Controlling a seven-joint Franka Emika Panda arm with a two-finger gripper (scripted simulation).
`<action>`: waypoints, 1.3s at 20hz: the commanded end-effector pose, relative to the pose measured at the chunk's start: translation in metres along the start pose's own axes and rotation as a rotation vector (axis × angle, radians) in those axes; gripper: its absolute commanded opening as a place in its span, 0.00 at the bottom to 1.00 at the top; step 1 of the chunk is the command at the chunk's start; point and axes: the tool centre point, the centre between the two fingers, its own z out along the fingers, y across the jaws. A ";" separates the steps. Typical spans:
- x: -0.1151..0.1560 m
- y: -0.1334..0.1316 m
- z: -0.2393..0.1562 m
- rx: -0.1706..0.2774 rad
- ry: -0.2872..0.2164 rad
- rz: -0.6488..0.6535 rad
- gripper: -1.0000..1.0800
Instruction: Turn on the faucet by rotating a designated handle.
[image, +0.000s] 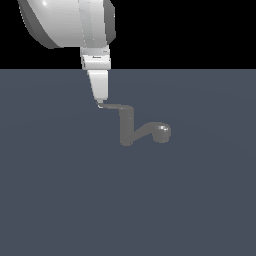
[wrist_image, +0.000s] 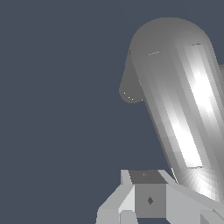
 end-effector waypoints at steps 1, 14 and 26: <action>-0.001 0.009 0.000 -0.005 0.000 0.000 0.00; -0.008 0.035 -0.001 0.001 0.000 -0.002 0.00; 0.017 0.074 -0.001 -0.002 0.000 0.000 0.00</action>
